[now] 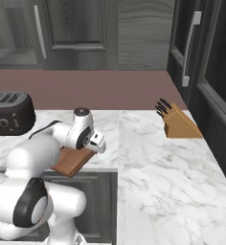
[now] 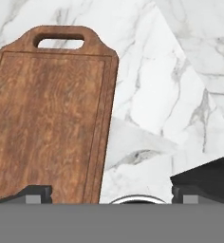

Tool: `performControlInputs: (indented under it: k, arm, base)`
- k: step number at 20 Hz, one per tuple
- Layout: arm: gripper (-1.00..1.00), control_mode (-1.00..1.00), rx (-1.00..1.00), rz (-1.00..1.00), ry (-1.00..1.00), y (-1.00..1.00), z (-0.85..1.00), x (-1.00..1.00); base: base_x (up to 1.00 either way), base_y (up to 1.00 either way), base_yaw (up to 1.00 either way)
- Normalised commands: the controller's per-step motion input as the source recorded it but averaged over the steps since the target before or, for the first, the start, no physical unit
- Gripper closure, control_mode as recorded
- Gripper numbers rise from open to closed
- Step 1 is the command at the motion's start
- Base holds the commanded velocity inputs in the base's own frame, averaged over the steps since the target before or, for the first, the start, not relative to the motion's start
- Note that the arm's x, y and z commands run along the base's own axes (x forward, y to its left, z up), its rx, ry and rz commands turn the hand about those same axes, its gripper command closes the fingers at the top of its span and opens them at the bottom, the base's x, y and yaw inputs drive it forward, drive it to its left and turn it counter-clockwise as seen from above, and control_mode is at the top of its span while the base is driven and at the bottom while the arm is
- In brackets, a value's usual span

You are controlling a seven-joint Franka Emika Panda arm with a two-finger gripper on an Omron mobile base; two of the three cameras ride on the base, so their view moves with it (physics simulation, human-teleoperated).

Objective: Move the cutting board and knife to the sink. Then move spray from the cabinet to the counter.

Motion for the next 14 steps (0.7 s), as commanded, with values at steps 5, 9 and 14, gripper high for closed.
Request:
performControlInputs:
  k: [5,9,14]
  arm:
    - [-1.0,-1.0,0.04,0.05,0.0,0.1,-0.06,-0.46]
    - [-1.0,-1.0,0.01,0.04,0.0,0.28,-0.04,-0.8]
    - [-1.0,-1.0,0.0,0.01,0.02,0.26,0.0,-0.65]
  base:
    - [0.0,0.0,0.0]
    - [0.0,0.0,0.0]
    - [0.0,0.0,0.0]
